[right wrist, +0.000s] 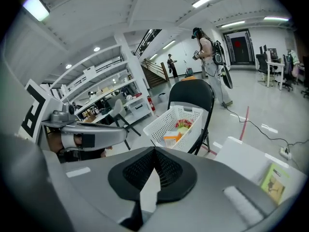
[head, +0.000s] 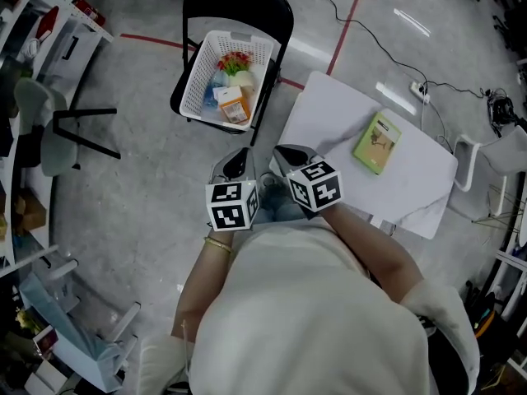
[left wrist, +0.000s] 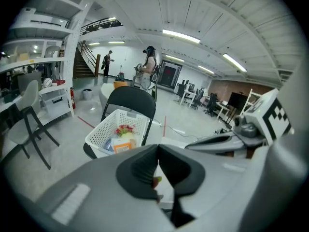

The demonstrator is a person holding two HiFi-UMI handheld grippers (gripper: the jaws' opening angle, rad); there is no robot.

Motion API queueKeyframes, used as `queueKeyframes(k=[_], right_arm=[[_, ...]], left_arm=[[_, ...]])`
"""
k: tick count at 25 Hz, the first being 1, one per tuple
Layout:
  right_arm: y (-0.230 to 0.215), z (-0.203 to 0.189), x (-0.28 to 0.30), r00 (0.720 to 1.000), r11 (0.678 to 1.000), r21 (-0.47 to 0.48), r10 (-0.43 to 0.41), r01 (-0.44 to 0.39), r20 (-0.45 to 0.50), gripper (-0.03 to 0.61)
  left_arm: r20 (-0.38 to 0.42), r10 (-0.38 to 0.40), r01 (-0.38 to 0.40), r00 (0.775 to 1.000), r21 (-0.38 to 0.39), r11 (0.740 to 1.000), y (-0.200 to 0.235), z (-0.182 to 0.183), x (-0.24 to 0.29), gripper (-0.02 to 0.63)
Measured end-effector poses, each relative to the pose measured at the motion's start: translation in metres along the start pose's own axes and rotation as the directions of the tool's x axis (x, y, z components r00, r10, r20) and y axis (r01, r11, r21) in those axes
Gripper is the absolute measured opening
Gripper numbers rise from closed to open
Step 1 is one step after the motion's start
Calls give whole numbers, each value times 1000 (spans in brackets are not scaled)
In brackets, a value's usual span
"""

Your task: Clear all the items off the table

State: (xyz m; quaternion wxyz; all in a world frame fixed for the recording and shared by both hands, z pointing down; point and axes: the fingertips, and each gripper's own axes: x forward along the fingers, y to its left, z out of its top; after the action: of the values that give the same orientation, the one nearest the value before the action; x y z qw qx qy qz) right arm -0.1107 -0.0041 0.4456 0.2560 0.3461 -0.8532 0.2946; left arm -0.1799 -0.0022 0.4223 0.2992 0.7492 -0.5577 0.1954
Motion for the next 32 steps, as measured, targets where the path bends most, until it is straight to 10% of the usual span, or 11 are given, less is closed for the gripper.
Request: queueKeyframes(k=[13, 32], right_arm=[[23, -44, -39, 982, 975, 147, -178, 167, 65, -5], [1, -111, -125, 909, 857, 396, -403, 331, 110, -5]], left_arm=[[-49, -152, 157, 987, 112, 981, -16, -35, -39, 9], [-155, -329, 359, 931, 244, 901, -84, -73, -52, 9]])
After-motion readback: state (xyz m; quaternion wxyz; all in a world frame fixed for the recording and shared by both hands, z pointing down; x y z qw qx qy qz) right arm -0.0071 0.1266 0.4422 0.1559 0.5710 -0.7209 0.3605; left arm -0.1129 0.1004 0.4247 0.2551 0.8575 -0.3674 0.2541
